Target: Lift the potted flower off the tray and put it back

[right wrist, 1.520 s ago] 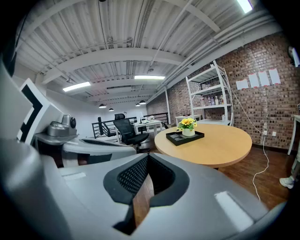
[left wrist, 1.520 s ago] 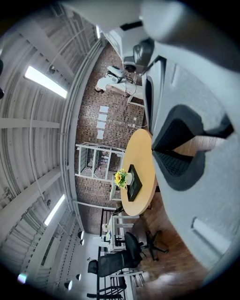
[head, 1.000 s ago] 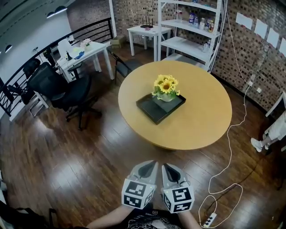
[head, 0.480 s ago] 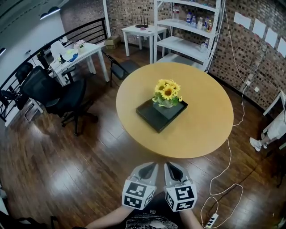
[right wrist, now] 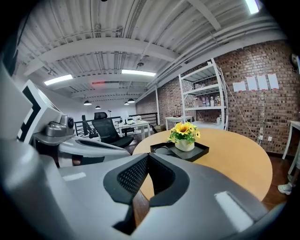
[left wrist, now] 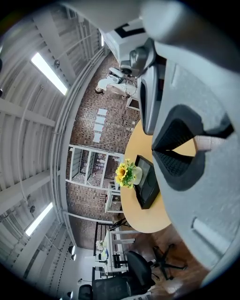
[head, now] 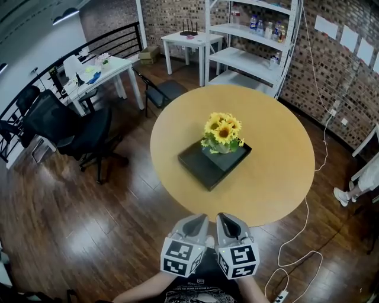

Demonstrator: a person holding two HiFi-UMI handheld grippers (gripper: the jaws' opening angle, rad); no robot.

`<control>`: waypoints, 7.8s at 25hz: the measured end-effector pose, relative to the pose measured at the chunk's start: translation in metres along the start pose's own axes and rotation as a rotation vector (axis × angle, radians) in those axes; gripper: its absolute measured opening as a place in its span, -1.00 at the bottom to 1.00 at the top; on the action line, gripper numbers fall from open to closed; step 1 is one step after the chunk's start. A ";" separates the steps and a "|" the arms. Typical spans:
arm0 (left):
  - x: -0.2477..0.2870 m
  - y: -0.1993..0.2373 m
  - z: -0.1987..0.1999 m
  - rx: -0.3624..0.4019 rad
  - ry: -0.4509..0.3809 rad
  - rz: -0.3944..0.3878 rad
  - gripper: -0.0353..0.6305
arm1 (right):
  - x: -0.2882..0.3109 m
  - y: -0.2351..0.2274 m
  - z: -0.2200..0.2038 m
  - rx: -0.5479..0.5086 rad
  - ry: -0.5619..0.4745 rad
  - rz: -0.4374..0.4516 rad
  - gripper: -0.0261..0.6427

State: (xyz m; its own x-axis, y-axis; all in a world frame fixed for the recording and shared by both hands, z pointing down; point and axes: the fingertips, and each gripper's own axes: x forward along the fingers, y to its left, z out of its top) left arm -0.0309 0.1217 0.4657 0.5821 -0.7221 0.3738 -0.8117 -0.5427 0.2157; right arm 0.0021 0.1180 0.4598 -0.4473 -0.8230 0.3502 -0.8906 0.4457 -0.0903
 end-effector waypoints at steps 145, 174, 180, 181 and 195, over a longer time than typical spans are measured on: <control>0.222 0.146 0.115 -0.008 -0.024 0.075 -0.88 | 0.196 -0.227 0.085 -0.153 0.093 0.010 0.61; 0.214 0.200 0.126 -0.006 -0.020 0.052 -0.88 | 0.322 -0.215 0.004 -0.181 0.289 0.050 0.61; 0.221 0.202 0.128 -0.006 -0.009 0.046 -0.88 | 0.338 -0.219 -0.009 -0.187 0.341 0.063 0.61; 0.221 0.203 0.128 -0.006 -0.007 0.047 -0.88 | 0.340 -0.217 -0.010 -0.184 0.342 0.066 0.61; 0.233 0.197 0.119 -0.003 0.017 0.030 -0.88 | 0.353 -0.215 -0.033 -0.189 0.395 0.091 0.61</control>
State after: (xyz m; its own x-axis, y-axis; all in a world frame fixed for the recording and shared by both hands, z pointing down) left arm -0.0500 -0.2047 0.4878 0.5570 -0.7302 0.3957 -0.8287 -0.5201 0.2068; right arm 0.0385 -0.2571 0.6336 -0.4248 -0.5965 0.6810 -0.8021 0.5968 0.0224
